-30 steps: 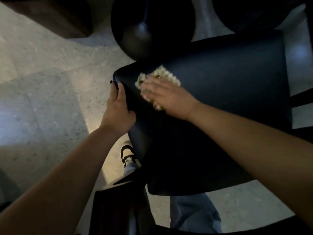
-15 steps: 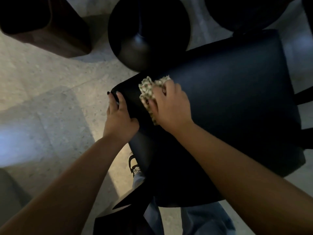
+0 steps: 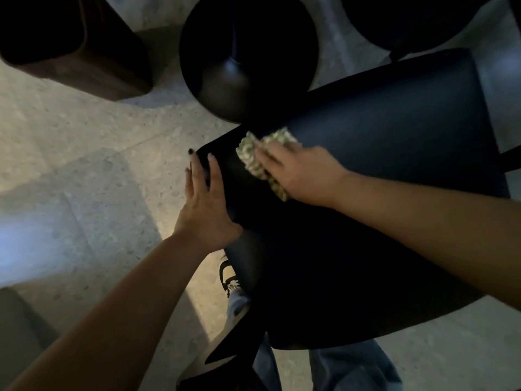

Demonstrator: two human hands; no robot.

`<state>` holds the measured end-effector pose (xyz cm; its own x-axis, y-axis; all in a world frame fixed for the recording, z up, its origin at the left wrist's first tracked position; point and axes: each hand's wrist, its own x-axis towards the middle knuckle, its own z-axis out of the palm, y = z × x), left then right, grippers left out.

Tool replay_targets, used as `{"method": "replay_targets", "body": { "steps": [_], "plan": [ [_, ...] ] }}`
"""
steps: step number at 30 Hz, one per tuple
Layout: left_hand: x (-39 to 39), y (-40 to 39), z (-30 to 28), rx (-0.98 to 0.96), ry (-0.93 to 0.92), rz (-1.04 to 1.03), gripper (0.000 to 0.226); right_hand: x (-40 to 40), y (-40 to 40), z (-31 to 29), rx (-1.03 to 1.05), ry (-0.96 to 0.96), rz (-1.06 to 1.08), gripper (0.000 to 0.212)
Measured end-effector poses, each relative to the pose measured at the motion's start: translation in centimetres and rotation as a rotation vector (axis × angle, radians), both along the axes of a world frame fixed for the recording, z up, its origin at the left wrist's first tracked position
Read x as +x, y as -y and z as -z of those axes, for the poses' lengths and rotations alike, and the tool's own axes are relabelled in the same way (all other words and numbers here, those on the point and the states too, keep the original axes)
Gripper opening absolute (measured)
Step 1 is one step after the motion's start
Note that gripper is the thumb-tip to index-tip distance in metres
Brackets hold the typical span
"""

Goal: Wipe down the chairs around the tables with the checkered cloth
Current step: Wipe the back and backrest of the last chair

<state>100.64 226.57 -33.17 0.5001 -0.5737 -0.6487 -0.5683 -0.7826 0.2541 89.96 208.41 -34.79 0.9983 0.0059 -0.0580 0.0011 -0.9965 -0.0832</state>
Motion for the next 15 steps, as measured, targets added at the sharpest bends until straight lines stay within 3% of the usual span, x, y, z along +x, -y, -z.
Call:
{"method": "replay_targets", "body": {
  "steps": [5,7,12,15],
  "plan": [
    [2.0,1.4,-0.9,0.104,0.051,0.321,0.123,1.1,-0.5,0.7,0.184,0.03,0.666,0.042],
    [2.4,1.9,-1.1,0.138,0.064,0.378,0.12,1.7,-3.8,0.5,0.273,0.053,0.816,0.044],
    [2.8,2.0,-2.2,0.011,0.073,0.362,0.111,0.7,-8.0,0.4,0.391,-0.084,0.378,0.055],
    [3.0,2.3,-2.6,0.021,0.121,0.462,0.117,-1.6,-2.3,0.5,0.274,-0.061,0.469,0.056]
  ]
}}
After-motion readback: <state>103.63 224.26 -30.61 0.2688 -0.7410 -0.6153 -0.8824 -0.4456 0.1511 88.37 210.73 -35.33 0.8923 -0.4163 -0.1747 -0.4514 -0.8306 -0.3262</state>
